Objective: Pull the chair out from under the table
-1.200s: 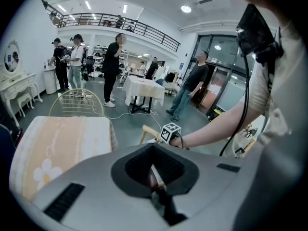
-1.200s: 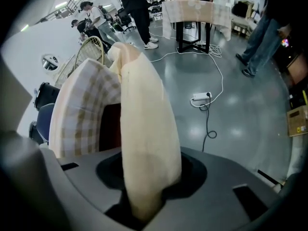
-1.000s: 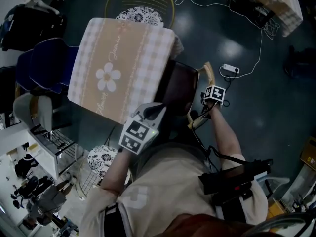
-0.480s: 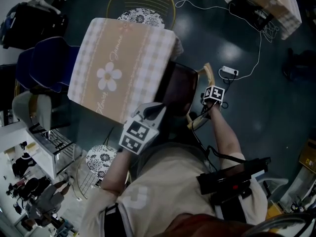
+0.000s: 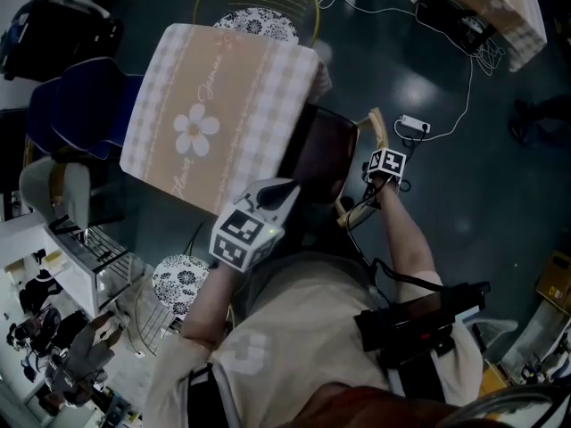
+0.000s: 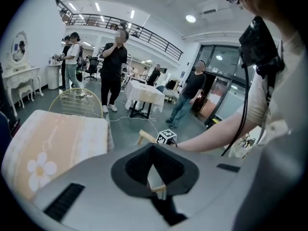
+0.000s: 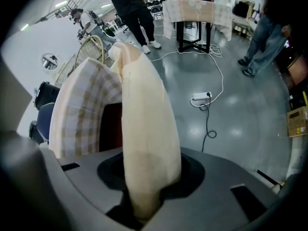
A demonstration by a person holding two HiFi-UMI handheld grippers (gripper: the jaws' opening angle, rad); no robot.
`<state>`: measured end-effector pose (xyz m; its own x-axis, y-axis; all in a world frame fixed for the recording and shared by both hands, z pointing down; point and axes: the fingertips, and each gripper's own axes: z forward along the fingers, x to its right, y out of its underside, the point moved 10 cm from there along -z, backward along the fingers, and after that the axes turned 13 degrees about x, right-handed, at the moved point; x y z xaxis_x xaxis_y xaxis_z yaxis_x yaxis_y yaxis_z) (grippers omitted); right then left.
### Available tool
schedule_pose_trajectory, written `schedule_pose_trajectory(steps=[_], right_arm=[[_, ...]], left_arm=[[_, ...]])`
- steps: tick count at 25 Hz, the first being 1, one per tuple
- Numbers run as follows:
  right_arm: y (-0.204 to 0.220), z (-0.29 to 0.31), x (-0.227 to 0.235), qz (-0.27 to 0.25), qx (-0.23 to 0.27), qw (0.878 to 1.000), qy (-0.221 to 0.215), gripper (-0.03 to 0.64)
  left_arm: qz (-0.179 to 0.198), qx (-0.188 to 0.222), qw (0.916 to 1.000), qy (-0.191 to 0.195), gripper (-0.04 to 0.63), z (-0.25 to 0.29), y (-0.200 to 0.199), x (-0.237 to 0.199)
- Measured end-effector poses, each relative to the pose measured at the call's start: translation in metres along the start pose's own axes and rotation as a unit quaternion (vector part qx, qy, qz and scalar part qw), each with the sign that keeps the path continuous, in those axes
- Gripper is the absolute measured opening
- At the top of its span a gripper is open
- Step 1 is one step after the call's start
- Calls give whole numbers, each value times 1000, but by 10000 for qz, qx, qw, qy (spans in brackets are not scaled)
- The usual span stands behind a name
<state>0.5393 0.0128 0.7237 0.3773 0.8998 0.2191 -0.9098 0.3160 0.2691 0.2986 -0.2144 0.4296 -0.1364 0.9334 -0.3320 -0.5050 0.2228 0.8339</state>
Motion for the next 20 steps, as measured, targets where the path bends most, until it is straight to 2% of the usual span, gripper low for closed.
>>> schedule_pose_trajectory(steps=[6,20], right_arm=[[0,-3,1,5,-23,10000,21,143],[0,-5,11,33,4,10000,57,141]], left_arm=[[96,9,9999,-35,8,2,-7,4],[-167,48,9998,0,8,7,-7,10]])
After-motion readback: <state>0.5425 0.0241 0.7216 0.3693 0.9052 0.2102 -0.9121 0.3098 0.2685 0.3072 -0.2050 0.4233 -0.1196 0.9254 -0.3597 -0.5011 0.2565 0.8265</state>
